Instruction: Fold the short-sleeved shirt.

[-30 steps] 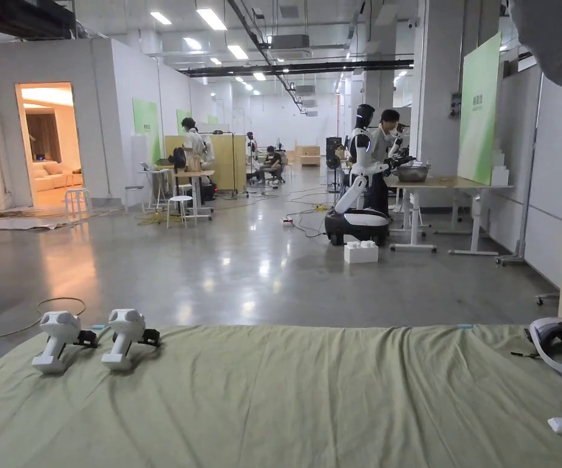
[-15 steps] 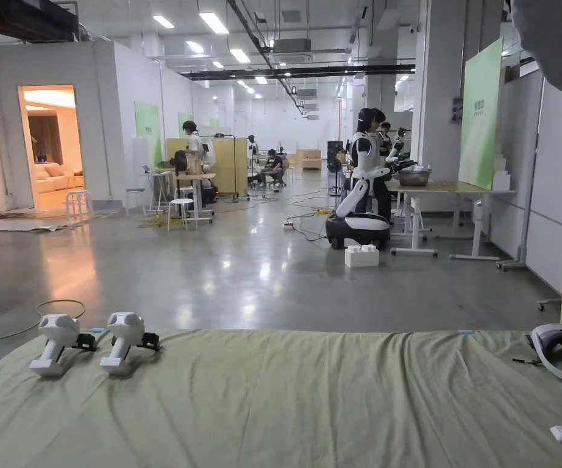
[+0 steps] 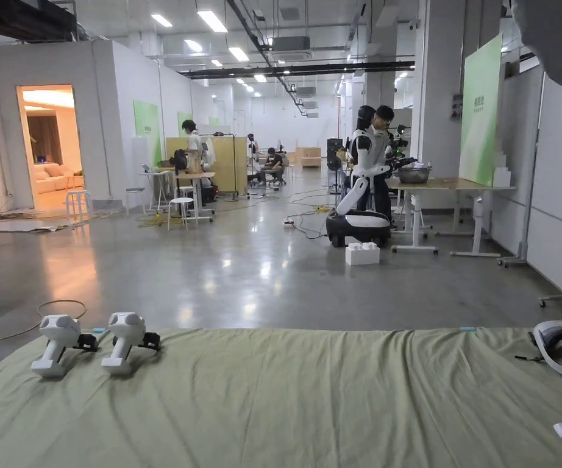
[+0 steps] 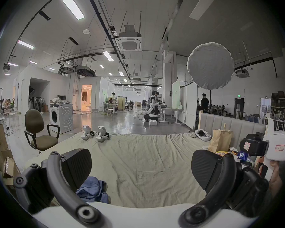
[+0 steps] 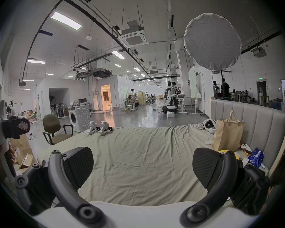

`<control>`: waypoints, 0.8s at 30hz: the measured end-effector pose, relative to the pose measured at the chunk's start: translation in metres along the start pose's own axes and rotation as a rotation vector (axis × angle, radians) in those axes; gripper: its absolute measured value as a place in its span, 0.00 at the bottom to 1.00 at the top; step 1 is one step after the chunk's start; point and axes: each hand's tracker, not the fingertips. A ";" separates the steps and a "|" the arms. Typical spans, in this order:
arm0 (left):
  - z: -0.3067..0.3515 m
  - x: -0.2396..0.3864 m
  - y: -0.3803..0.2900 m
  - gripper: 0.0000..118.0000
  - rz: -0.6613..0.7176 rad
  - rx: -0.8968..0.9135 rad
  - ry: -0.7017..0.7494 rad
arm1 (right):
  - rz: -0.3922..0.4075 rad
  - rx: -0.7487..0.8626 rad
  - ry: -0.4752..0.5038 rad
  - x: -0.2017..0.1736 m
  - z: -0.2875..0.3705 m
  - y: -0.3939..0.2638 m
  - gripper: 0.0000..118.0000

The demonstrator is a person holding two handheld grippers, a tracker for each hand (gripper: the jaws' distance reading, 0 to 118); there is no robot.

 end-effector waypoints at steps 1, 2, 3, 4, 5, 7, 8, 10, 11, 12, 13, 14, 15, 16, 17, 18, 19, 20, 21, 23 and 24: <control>0.000 0.000 0.000 1.00 0.004 -0.004 -0.004 | -0.001 -0.002 0.001 -0.001 0.000 0.000 1.00; -0.001 0.000 -0.001 1.00 0.004 -0.008 -0.006 | -0.001 -0.005 0.002 -0.002 -0.001 0.000 1.00; -0.001 0.000 -0.001 1.00 0.003 -0.013 -0.005 | -0.001 -0.007 0.002 -0.002 -0.001 -0.001 1.00; -0.002 0.000 -0.001 1.00 0.000 -0.019 -0.002 | 0.000 -0.009 0.003 -0.004 -0.001 0.000 1.00; -0.002 -0.001 -0.001 1.00 0.000 -0.023 0.000 | 0.002 -0.012 0.003 -0.004 -0.001 0.000 1.00; -0.002 -0.002 -0.002 1.00 0.015 -0.026 -0.003 | 0.009 -0.014 0.002 -0.006 -0.001 0.000 1.00; -0.002 -0.004 -0.003 1.00 0.030 -0.025 -0.007 | 0.012 -0.016 0.002 -0.004 -0.001 -0.002 1.00; -0.002 -0.008 -0.002 1.00 0.067 -0.020 -0.015 | 0.013 -0.018 0.003 -0.003 -0.002 -0.002 1.00; -0.002 -0.010 -0.001 1.00 0.081 -0.024 -0.016 | 0.011 -0.018 0.003 -0.003 -0.002 -0.002 1.00; -0.003 -0.011 0.000 1.00 0.089 -0.031 -0.016 | 0.006 -0.020 0.005 -0.001 -0.002 -0.002 1.00; -0.003 -0.013 0.000 1.00 0.096 -0.034 -0.018 | 0.001 -0.021 0.005 0.000 -0.002 -0.002 1.00; -0.003 -0.014 0.000 1.00 0.102 -0.031 -0.021 | -0.005 -0.020 0.004 0.000 -0.002 -0.002 1.00; -0.004 -0.015 0.001 1.00 0.105 -0.032 -0.023 | -0.010 -0.017 0.003 0.001 -0.002 -0.002 1.00; -0.004 -0.015 0.002 1.00 0.108 -0.039 -0.023 | -0.016 -0.015 0.000 0.000 -0.002 -0.001 1.00; -0.005 -0.015 0.003 1.00 0.113 -0.044 -0.022 | -0.023 -0.014 -0.001 0.000 -0.002 0.000 1.00; -0.008 -0.017 0.003 1.00 0.126 -0.054 -0.027 | -0.032 -0.015 0.000 0.001 -0.002 0.001 1.00; -0.012 -0.018 0.002 1.00 0.149 -0.084 -0.056 | -0.042 -0.019 0.001 0.002 -0.004 0.001 1.00; -0.017 -0.019 0.001 1.00 0.170 -0.114 -0.084 | -0.055 -0.027 0.006 0.002 -0.005 0.002 1.00; -0.019 -0.018 0.000 1.00 0.178 -0.138 -0.112 | -0.063 -0.034 0.009 0.003 -0.006 0.002 1.00; -0.020 -0.014 -0.001 1.00 0.219 -0.145 -0.148 | -0.073 -0.044 0.012 0.003 -0.006 0.002 1.00; -0.021 -0.012 0.001 1.00 0.248 -0.141 -0.156 | -0.076 -0.048 0.012 0.003 -0.005 0.002 1.00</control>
